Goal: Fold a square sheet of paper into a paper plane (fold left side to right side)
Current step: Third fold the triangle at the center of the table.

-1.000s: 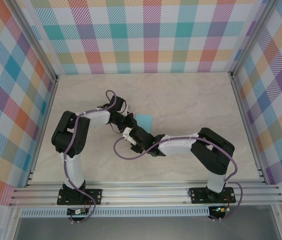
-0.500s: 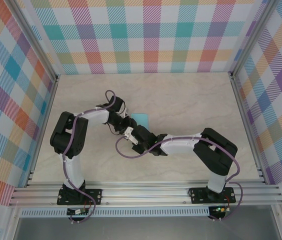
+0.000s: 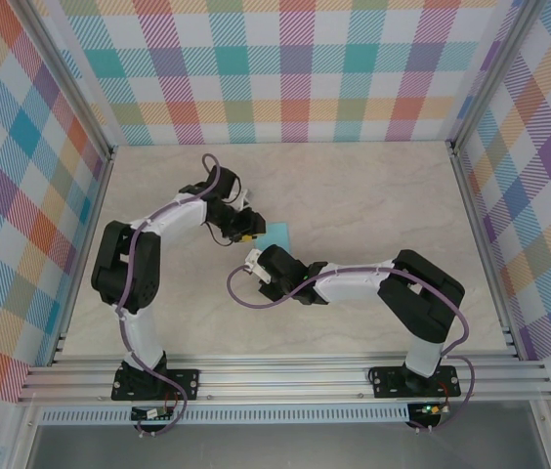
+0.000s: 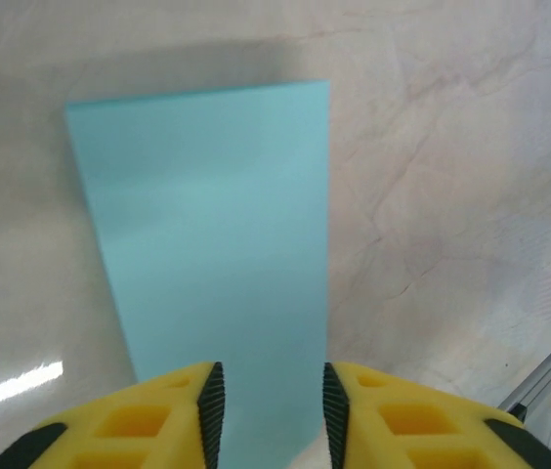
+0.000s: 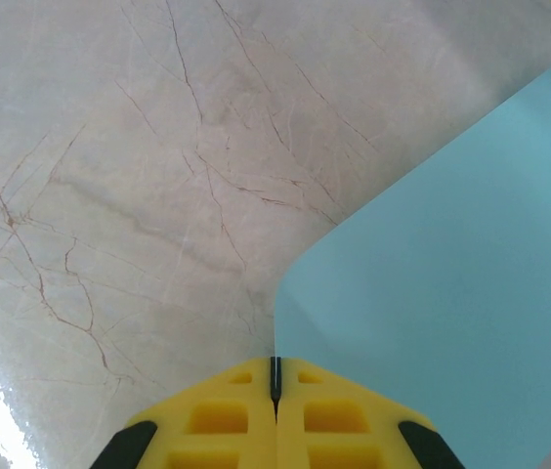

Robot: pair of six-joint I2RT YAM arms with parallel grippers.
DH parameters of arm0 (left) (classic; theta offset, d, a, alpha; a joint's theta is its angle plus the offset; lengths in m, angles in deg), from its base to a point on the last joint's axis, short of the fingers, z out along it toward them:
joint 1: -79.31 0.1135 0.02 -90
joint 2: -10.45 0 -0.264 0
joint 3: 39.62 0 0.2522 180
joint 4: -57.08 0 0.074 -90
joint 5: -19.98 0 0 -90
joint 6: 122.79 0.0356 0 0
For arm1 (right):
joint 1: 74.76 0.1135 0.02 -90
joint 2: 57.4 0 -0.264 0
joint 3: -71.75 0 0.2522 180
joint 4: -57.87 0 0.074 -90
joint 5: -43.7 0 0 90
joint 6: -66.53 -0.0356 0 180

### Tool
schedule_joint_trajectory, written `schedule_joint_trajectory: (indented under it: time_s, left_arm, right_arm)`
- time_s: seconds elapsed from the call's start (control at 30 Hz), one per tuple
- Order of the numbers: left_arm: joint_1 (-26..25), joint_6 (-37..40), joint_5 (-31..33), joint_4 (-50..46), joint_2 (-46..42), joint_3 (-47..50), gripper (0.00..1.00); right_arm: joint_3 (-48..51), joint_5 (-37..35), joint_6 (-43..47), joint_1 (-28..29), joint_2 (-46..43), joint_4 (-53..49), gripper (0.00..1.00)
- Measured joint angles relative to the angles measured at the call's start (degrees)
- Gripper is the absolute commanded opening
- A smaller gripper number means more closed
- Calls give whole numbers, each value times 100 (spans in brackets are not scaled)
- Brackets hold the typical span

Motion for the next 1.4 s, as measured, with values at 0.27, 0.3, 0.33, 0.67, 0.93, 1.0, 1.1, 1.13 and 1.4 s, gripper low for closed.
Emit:
schedule_joint_trajectory:
  time_s: [0.27, 0.3, 0.33, 0.67, 0.93, 1.0, 1.1, 1.13, 1.4]
  left_arm:
    - [-186, 103, -192, -39, 1191, -951, 27]
    - [-201, 107, -199, -46, 1296, -1021, 27]
    - [-212, 122, -199, -61, 1390, -1082, 27]
    - [-238, 365, -48, -328, 1644, -1207, 27]
    - [-249, 448, -31, -339, 1644, -1207, 27]
    - [-249, 470, -28, -339, 1644, -1207, 27]
    - [-251, 514, -28, -341, 1644, -1207, 27]
    - [-251, 516, -26, -341, 1644, -1207, 27]
    - [-260, 533, 15, -343, 1644, -1207, 26]
  right_arm:
    - [0, 149, -116, -72, 0, -42, 0]
    - [0, 173, -129, -79, 0, -50, 0]
    - [0, 210, -144, -92, 0, -61, 0]
    - [-70, 741, -442, -284, 2, -153, 0]
    - [-256, 1325, -758, -647, 22, -232, 0]
    - [-256, 1471, -848, -778, 24, -256, 0]
    - [-289, 1622, -918, -940, 37, -326, 0]
    - [-297, 1659, -944, -994, 46, -348, 0]
    - [-304, 1939, -1196, -1309, 129, -420, 0]
